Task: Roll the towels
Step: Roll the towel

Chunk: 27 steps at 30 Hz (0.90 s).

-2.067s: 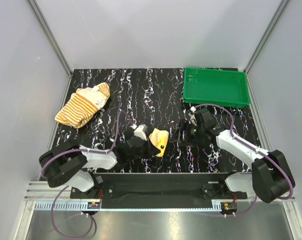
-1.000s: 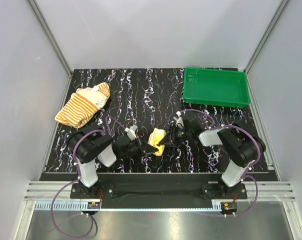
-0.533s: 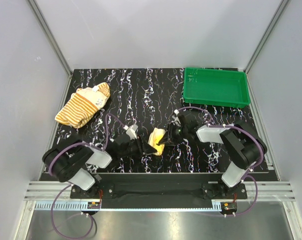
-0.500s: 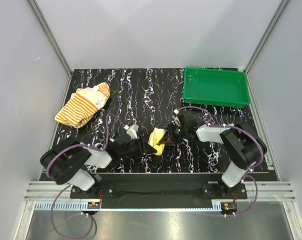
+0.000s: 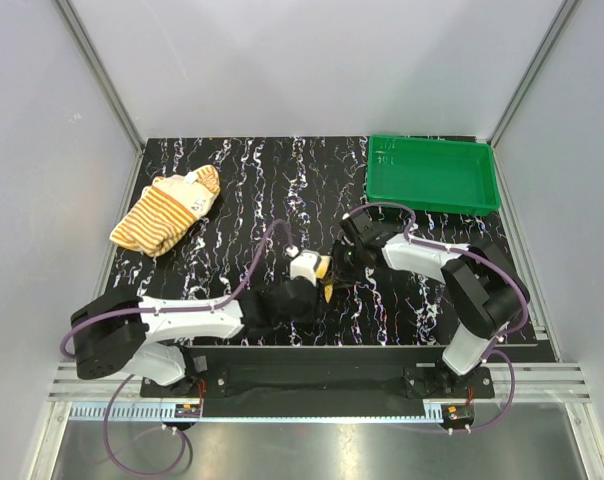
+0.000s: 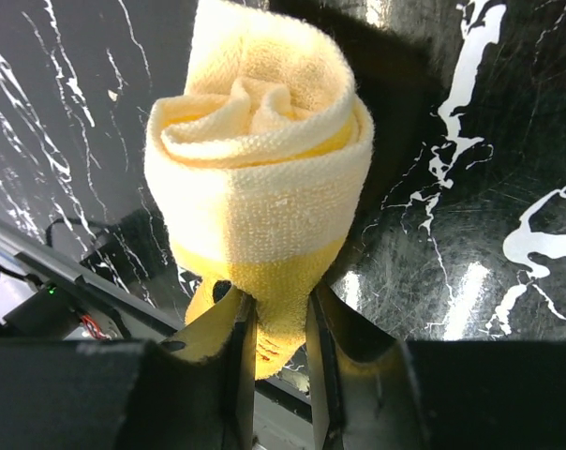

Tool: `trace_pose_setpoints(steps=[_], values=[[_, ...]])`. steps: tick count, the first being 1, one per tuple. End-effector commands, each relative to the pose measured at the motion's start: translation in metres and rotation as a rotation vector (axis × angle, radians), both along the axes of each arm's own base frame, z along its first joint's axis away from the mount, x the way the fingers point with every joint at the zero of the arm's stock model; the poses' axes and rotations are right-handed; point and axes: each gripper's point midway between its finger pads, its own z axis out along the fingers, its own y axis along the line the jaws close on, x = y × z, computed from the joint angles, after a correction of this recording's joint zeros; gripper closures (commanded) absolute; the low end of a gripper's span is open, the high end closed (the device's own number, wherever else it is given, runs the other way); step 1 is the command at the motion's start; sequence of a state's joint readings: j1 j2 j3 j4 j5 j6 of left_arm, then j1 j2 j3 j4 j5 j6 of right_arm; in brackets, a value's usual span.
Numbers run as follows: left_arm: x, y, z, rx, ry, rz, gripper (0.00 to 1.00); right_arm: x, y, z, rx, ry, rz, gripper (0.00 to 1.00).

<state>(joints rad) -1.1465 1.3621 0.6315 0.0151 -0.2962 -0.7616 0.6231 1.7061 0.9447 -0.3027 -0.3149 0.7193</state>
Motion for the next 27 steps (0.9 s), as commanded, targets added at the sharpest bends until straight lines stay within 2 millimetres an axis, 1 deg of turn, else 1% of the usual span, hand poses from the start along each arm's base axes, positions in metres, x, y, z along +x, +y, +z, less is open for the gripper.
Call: trace_pose_setpoints(steps=[1,2,3,4,6,7,8,10,11,13,15,16,17,22,24,25,26,27], values=[[0.016,0.006,0.016,0.194,-0.175,0.053,0.54,-0.016,-0.03,-0.027,-0.199,0.063,-0.003,0.84],[0.008,0.004,0.012,0.247,-0.19,0.027,0.53,-0.016,-0.031,-0.029,-0.205,0.066,-0.002,0.84],[0.012,-0.001,0.023,0.258,-0.236,0.044,0.52,-0.018,-0.03,-0.029,-0.208,0.071,0.001,0.84],[0.011,-0.004,0.024,0.276,-0.254,0.038,0.52,-0.017,-0.031,-0.029,-0.207,0.071,0.0,0.84],[0.008,-0.009,0.016,0.336,-0.278,0.019,0.5,-0.019,-0.028,-0.028,-0.203,0.075,0.006,0.84],[0.009,-0.016,0.02,0.335,-0.284,0.018,0.49,-0.02,-0.027,-0.027,-0.201,0.076,0.01,0.84],[0.008,-0.015,0.011,0.376,-0.28,0.014,0.48,-0.02,-0.028,-0.026,-0.201,0.075,0.012,0.84],[0.013,-0.018,0.009,0.401,-0.293,0.032,0.47,-0.021,-0.027,-0.025,-0.201,0.076,0.017,0.84],[0.015,-0.016,0.003,0.434,-0.304,0.033,0.46,-0.021,-0.027,-0.023,-0.199,0.073,0.02,0.84],[0.019,-0.017,0.002,0.459,-0.322,0.043,0.46,-0.022,-0.029,-0.023,-0.204,0.076,0.021,0.84],[0.022,-0.011,-0.006,0.526,-0.341,0.054,0.46,-0.023,-0.028,-0.021,-0.198,0.073,0.027,0.84],[0.024,-0.012,-0.004,0.532,-0.348,0.061,0.46,-0.023,-0.029,-0.021,-0.2,0.073,0.029,0.84],[0.026,-0.011,-0.009,0.557,-0.354,0.06,0.46,-0.023,-0.028,-0.02,-0.196,0.075,0.031,0.84],[0.028,-0.014,-0.014,0.585,-0.364,0.047,0.45,-0.024,-0.026,-0.019,-0.189,0.079,0.041,0.84],[0.029,-0.014,-0.021,0.61,-0.363,0.044,0.43,-0.025,-0.026,-0.019,-0.185,0.081,0.045,0.83],[0.029,-0.014,-0.024,0.619,-0.361,0.043,0.41,-0.026,-0.025,-0.019,-0.184,0.084,0.05,0.84],[0.029,-0.012,-0.032,0.651,-0.356,0.034,0.38,-0.027,-0.025,-0.018,-0.182,0.086,0.052,0.84],[0.031,-0.017,-0.03,0.653,-0.357,0.041,0.36,-0.027,-0.025,-0.018,-0.183,0.087,0.052,0.84]])
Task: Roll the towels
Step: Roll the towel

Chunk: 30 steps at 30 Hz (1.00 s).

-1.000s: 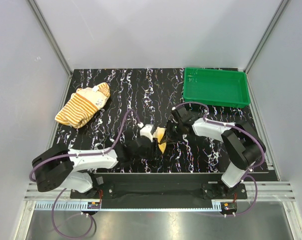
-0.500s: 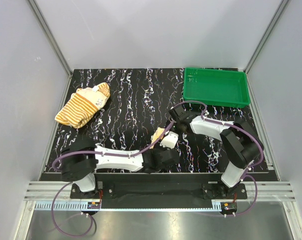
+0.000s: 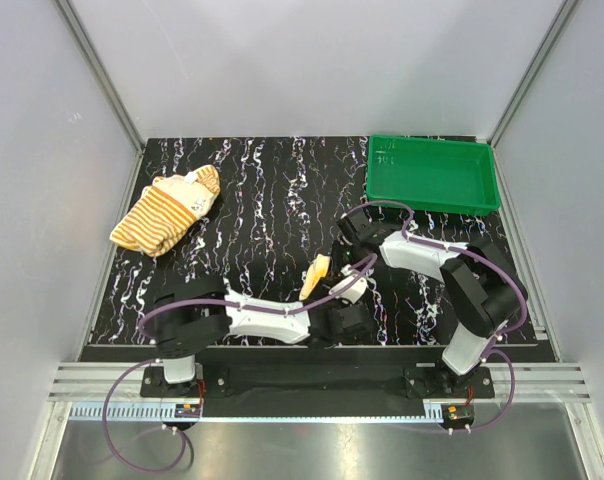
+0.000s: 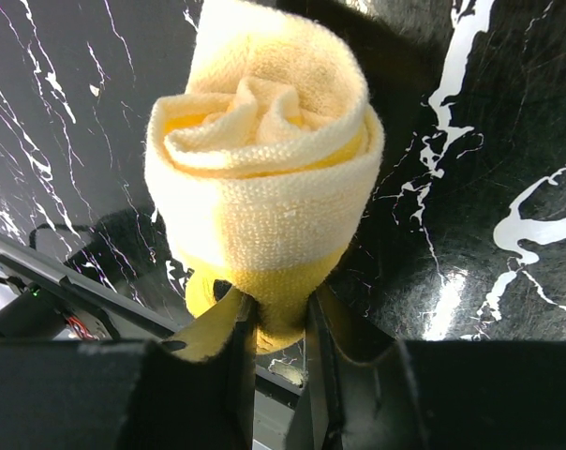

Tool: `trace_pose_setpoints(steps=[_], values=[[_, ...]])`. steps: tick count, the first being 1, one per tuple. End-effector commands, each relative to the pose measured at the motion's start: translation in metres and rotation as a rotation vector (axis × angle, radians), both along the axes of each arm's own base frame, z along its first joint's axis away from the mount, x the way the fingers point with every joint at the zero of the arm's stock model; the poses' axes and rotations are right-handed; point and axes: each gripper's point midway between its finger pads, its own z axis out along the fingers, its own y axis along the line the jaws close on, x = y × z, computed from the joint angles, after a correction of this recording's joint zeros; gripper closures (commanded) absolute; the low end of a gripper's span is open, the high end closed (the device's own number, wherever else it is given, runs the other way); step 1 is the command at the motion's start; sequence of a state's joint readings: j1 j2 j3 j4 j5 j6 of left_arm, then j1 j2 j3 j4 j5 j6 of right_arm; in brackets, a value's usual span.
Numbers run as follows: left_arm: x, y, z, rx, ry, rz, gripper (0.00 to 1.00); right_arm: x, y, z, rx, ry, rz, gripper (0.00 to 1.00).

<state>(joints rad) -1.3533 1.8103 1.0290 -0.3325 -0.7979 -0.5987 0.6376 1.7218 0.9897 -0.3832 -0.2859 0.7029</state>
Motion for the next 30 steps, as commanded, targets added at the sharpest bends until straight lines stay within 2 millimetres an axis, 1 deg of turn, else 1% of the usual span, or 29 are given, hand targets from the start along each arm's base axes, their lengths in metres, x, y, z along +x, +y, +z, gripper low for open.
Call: trace_pose_setpoints(steps=[1,2,3,4,5,7,9,11,12,13,14,15,17,19,20,21,23,24,25,26,27,28,29,30], values=[[0.015,-0.003,0.0,0.059,-0.058,0.04,0.34,-0.024,-0.023,-0.017,-0.13,0.07,0.037,0.84],[0.015,0.002,-0.008,0.105,-0.055,0.049,0.32,-0.025,-0.023,-0.016,-0.127,0.069,0.04,0.84],[0.018,-0.003,-0.006,0.105,-0.058,0.06,0.28,-0.026,-0.024,-0.016,-0.13,0.072,0.041,0.84],[0.018,-0.002,-0.009,0.122,-0.055,0.061,0.27,-0.027,-0.025,-0.016,-0.129,0.073,0.042,0.84],[0.018,0.001,-0.015,0.145,-0.048,0.065,0.27,-0.029,-0.025,-0.016,-0.129,0.077,0.048,0.84],[0.02,0.001,-0.018,0.146,-0.039,0.069,0.27,-0.031,-0.026,-0.015,-0.129,0.081,0.049,0.84],[0.024,0.006,-0.023,0.136,-0.011,0.081,0.28,-0.034,-0.027,-0.014,-0.125,0.087,0.059,0.83],[0.03,0.007,-0.026,0.097,0.029,0.089,0.37,-0.036,-0.027,-0.013,-0.122,0.09,0.069,0.83],[0.031,0.013,-0.03,0.094,0.046,0.093,0.42,-0.037,-0.028,-0.012,-0.121,0.092,0.073,0.83],[0.032,0.013,-0.03,0.077,0.06,0.093,0.54,-0.038,-0.028,-0.012,-0.121,0.093,0.075,0.82],[0.038,0.015,-0.032,0.053,0.084,0.106,0.58,-0.04,-0.029,-0.011,-0.126,0.096,0.082,0.82],[0.038,0.02,-0.036,0.053,0.099,0.113,0.63,-0.04,-0.03,-0.01,-0.127,0.095,0.083,0.81],[0.044,0.026,-0.041,0.034,0.133,0.14,0.75,-0.04,-0.032,-0.008,-0.137,0.09,0.091,0.79],[0.048,0.028,-0.043,0.015,0.148,0.15,0.83,-0.04,-0.034,-0.005,-0.142,0.086,0.089,0.75],[0.047,0.028,-0.044,0.011,0.16,0.142,0.85,-0.04,-0.037,-0.005,-0.158,0.085,0.087,0.72],[0.047,0.027,-0.044,0.011,0.161,0.138,0.86,-0.04,-0.038,-0.003,-0.164,0.08,0.09,0.64],[0.046,0.025,-0.043,-0.001,0.168,0.125,0.88,-0.037,-0.044,0.002,-0.193,0.065,0.083,0.53],[0.046,0.024,-0.044,0.0,0.17,0.122,0.88,-0.034,-0.048,0.003,-0.207,0.058,0.074,0.42],[0.045,0.024,-0.043,-0.004,0.176,0.119,0.88,-0.032,-0.056,0.005,-0.235,0.047,0.066,0.4],[0.045,0.023,-0.043,-0.007,0.178,0.115,0.88,-0.026,-0.06,0.01,-0.249,0.031,0.054,0.39],[0.045,0.022,-0.042,-0.01,0.182,0.112,0.88,-0.02,-0.067,0.013,-0.266,0.023,0.03,0.37],[0.044,0.02,-0.042,-0.017,0.196,0.098,0.88,-0.015,-0.074,0.019,-0.28,0.006,0.019,0.33],[0.044,0.02,-0.043,-0.019,0.202,0.093,0.88,-0.011,-0.078,0.023,-0.279,0.0,0.01,0.32],[0.044,0.019,-0.042,-0.027,0.207,0.094,0.88,-0.004,-0.086,0.029,-0.274,-0.013,-0.024,0.31]])
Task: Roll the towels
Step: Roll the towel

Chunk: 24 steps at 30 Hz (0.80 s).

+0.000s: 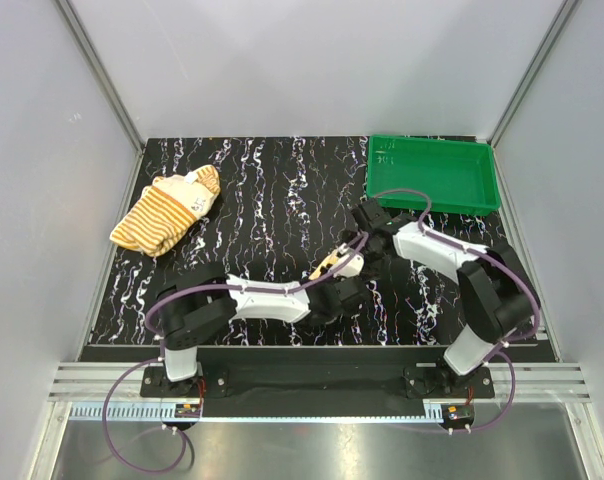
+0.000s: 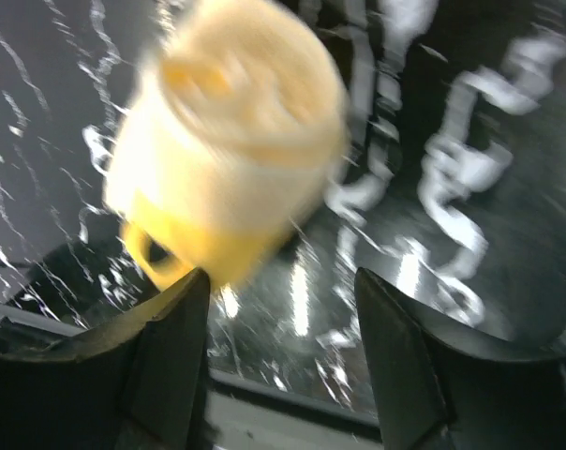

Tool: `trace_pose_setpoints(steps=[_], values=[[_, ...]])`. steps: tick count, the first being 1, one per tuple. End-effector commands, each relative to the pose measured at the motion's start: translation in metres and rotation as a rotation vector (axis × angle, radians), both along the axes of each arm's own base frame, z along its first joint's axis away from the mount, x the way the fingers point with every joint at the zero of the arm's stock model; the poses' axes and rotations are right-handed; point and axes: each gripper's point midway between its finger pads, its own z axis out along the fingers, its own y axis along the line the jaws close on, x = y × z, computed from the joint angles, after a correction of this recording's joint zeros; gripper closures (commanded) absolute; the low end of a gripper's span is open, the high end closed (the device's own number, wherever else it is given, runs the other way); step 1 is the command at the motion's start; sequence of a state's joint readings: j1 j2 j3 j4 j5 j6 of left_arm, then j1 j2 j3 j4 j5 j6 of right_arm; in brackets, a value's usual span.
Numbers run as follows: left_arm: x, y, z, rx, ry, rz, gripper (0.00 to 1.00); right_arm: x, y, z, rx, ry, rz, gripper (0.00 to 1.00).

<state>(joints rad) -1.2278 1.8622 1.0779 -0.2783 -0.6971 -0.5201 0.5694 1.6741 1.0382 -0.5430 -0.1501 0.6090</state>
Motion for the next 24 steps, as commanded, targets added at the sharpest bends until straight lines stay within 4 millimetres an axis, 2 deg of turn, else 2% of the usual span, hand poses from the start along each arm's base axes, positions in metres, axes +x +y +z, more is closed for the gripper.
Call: trace_pose_setpoints(steps=[1,4,8,12,15,18,21,24], values=[[0.007,0.021,-0.033,-0.022,0.16,0.06,0.88,-0.02,-0.044,0.025,-0.117,0.036,0.006,0.3],[0.007,0.02,-0.032,-0.056,0.193,0.054,0.88,-0.012,-0.059,0.038,-0.12,0.003,-0.034,0.27],[0.004,0.017,-0.032,-0.095,0.25,0.046,0.88,-0.013,-0.057,0.046,-0.062,-0.028,-0.057,0.27],[0.0,0.012,-0.029,-0.141,0.297,0.033,0.88,-0.019,-0.035,0.049,0.1,-0.06,-0.048,0.27],[-0.003,0.007,-0.025,-0.2,0.34,0.027,0.88,-0.023,-0.008,0.049,0.282,-0.057,-0.036,0.27],[-0.007,0.003,-0.025,-0.254,0.397,0.023,0.88,-0.01,0.009,0.05,0.39,-0.114,-0.034,0.26],[-0.012,-0.001,-0.026,-0.294,0.454,0.014,0.88,-0.005,0.017,0.042,0.44,-0.109,-0.059,0.26],[-0.014,-0.002,-0.025,-0.329,0.488,0.015,0.88,0.012,0.025,0.044,0.494,-0.173,-0.089,0.25]])
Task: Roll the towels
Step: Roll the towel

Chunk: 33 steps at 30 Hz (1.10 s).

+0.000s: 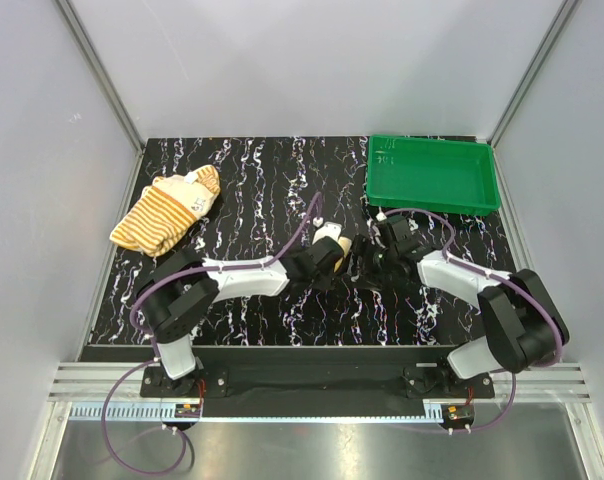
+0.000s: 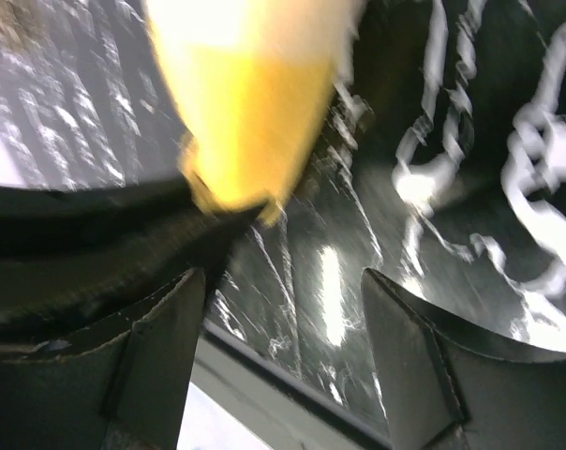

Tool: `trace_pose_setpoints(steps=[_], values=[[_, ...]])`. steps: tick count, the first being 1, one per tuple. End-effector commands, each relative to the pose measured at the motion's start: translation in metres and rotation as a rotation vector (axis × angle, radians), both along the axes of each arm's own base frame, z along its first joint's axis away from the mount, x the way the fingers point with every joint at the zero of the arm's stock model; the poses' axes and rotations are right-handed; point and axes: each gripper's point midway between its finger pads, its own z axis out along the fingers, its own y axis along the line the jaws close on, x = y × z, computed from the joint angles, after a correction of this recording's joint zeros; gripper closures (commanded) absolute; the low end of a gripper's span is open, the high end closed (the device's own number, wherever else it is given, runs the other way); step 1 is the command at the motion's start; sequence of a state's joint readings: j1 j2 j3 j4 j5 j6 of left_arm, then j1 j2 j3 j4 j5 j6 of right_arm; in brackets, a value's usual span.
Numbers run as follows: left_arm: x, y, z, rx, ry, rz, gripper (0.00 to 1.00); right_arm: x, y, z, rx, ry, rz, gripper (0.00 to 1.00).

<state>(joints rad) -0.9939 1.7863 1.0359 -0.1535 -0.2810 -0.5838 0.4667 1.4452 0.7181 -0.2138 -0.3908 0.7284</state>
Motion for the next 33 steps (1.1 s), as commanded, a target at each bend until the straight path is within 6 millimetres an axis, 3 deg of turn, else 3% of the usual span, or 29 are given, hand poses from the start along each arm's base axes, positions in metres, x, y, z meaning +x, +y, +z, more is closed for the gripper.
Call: trace_pose_setpoints(steps=[1,10,16,20,33], values=[[-0.048,0.007,-0.033,-0.021,0.246,-0.068,0.88,0.032,0.025,0.024,0.157,-0.132,-0.038,0.25],[-0.051,0.011,-0.037,-0.077,0.315,-0.057,0.87,0.051,0.008,0.008,0.117,-0.155,-0.226,0.25],[-0.051,0.01,-0.038,-0.096,0.329,-0.055,0.87,0.059,0.002,0.015,0.162,-0.195,-0.324,0.24],[-0.05,0.01,-0.039,-0.096,0.332,-0.056,0.87,0.066,0.004,0.018,0.16,-0.201,-0.336,0.24],[-0.05,0.004,-0.037,-0.12,0.337,-0.067,0.88,0.076,0.012,-0.014,0.121,-0.136,-0.326,0.32]])
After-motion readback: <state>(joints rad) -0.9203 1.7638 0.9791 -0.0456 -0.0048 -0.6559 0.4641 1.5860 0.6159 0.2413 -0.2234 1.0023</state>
